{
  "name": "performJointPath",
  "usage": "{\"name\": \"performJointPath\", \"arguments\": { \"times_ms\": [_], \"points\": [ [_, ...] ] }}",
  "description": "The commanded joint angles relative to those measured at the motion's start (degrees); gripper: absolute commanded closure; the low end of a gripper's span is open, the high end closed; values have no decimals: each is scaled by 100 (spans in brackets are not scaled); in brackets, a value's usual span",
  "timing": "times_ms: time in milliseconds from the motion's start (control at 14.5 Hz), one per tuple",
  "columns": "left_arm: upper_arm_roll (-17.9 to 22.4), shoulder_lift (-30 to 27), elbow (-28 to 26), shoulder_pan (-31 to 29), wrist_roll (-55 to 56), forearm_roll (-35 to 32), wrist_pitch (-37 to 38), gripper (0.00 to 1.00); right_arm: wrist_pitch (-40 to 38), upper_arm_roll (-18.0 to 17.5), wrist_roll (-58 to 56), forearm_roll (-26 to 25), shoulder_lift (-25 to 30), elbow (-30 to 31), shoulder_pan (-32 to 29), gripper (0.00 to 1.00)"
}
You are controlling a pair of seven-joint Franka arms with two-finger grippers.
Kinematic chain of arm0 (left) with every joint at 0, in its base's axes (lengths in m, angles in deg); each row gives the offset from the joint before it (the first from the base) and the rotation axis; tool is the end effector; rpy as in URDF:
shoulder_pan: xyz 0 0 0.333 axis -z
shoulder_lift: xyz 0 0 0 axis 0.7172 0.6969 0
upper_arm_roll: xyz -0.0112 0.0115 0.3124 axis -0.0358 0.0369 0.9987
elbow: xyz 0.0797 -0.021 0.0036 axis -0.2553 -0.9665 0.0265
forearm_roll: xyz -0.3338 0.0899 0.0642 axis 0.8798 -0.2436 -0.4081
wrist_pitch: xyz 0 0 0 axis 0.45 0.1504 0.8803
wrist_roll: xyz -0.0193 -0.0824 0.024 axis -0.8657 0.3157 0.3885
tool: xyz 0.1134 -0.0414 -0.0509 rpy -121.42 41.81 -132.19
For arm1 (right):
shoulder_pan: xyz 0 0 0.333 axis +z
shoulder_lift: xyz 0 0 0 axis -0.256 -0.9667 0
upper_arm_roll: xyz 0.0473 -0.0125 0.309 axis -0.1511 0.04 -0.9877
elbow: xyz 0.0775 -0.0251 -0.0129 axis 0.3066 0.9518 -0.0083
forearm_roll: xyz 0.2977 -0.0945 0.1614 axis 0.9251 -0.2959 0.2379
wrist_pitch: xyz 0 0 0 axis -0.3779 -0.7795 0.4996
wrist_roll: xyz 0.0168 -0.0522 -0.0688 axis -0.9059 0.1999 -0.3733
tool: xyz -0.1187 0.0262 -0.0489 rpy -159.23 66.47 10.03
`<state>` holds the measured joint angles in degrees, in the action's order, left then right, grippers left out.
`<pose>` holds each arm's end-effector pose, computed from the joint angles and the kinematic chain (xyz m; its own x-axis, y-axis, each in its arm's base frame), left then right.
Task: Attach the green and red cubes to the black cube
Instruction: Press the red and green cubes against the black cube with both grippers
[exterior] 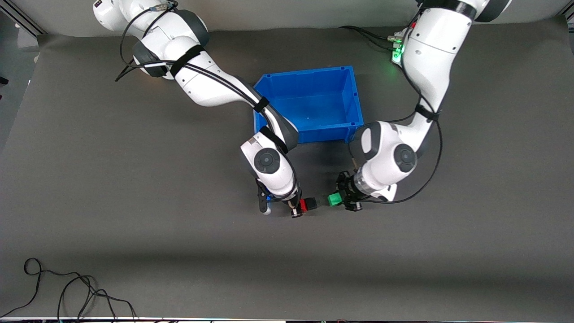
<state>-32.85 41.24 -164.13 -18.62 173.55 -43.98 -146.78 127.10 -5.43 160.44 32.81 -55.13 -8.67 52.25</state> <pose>0.5790 -0.3101 0.2123 -0.2961 0.8751 -0.3828 0.9497 0.3124 -0.0205 0.5961 0.4822 0.1745 0.1459 -0.9729 -0.1792 -0.9779 -0.1144 -0.1750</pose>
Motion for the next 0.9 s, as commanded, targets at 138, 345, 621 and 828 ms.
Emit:
{"name": "performJointPath", "arguments": {
  "times_ms": [138,345,621,828],
  "points": [
    [109,214,231,312,283,21,-232,92,122,17,125,55,-268,-269,46,75],
    [117,363,415,426,239,-49,-232,92,122,17,134,64,-268,-251,46,74],
    [117,451,539,462,177,-426,-232,92,122,17,142,64,-285,-260,38,37],
    [117,469,565,462,169,-594,-224,32,44,26,142,47,-154,-208,46,0]
  ]
}}
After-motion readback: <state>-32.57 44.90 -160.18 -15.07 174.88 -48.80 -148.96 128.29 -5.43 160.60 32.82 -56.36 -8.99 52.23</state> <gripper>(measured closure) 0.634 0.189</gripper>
